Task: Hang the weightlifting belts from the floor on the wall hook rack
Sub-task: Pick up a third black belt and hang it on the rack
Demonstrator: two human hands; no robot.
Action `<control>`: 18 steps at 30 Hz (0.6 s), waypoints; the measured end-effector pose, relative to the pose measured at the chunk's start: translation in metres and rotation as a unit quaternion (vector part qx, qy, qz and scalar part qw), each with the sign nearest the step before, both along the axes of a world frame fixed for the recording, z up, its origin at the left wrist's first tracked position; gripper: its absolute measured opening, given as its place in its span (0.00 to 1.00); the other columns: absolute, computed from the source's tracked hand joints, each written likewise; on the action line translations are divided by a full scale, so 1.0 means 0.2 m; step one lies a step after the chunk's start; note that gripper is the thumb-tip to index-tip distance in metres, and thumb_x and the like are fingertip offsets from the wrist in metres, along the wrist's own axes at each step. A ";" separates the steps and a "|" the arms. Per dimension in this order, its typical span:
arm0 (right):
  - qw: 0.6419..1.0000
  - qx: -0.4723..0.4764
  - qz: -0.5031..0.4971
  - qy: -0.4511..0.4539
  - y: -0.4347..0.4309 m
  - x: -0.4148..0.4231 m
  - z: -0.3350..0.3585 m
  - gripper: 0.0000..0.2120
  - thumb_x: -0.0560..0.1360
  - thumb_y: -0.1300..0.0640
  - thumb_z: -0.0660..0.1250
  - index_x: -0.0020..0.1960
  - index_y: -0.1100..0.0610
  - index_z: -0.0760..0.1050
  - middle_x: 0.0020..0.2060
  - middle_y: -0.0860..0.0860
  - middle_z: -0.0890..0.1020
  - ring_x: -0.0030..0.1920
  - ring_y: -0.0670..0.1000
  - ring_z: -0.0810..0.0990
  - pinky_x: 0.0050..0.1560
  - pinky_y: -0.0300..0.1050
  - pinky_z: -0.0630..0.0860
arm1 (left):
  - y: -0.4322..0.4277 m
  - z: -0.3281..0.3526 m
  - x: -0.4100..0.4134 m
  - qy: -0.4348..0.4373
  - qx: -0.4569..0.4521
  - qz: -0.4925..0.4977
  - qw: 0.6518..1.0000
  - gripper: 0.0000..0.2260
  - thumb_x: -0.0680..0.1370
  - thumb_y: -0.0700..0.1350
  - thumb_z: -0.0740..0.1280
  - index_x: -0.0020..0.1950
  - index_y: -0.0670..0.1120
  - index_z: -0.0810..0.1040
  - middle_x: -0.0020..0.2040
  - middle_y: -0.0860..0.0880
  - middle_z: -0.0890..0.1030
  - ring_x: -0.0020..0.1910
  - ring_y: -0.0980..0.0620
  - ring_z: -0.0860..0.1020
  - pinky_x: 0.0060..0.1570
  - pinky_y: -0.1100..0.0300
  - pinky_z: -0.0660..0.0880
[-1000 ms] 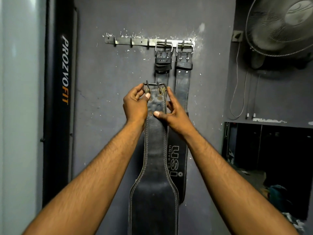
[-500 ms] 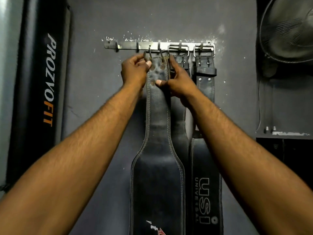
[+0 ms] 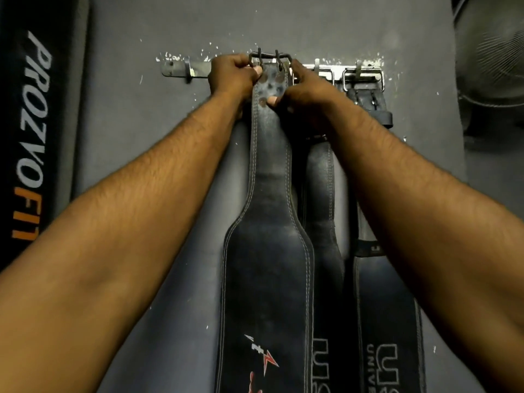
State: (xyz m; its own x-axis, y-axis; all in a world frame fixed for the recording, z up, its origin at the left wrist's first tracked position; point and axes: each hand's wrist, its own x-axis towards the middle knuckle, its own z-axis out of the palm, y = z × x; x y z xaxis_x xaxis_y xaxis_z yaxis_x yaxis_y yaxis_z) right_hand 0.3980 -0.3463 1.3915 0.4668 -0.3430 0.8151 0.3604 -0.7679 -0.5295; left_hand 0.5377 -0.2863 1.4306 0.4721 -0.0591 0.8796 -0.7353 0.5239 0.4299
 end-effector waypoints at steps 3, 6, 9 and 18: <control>0.999 -0.008 -0.030 0.034 0.00 -0.04 0.02 0.26 0.75 0.69 0.71 0.71 0.62 0.70 0.47 0.54 0.81 0.39 0.46 0.81 0.32 0.35 0.78 | 0.00 0.00 -0.01 -0.018 0.028 0.061 0.998 0.03 0.72 0.42 0.76 0.45 0.48 0.85 0.45 0.52 0.85 0.44 0.56 0.81 0.52 0.64 0.79; 0.992 -0.046 -0.098 0.061 -0.02 -0.05 -0.01 0.26 0.75 0.65 0.72 0.71 0.59 0.69 0.48 0.53 0.82 0.41 0.47 0.81 0.40 0.38 0.81 | -0.02 -0.07 0.00 -0.044 0.041 0.092 0.994 0.09 0.74 0.45 0.74 0.53 0.46 0.86 0.50 0.52 0.85 0.50 0.57 0.82 0.55 0.66 0.77; 0.983 -0.091 -0.152 0.052 -0.03 -0.02 -0.11 0.40 0.68 0.60 0.75 0.77 0.53 0.63 0.61 0.53 0.81 0.57 0.52 0.82 0.60 0.52 0.81 | -0.03 -0.21 0.01 -0.057 0.052 0.084 0.994 0.11 0.74 0.47 0.73 0.55 0.47 0.85 0.53 0.51 0.86 0.52 0.56 0.82 0.58 0.65 0.76; 0.988 -0.067 -0.140 -0.018 -0.07 -0.02 -0.66 0.47 0.66 0.57 0.77 0.78 0.49 0.57 0.61 0.52 0.83 0.58 0.49 0.81 0.64 0.50 0.78 | 0.05 -0.78 -0.11 0.019 0.149 -0.141 0.979 0.06 0.78 0.35 0.68 0.44 0.45 0.77 0.24 0.57 0.79 0.21 0.65 0.74 0.23 0.73 0.68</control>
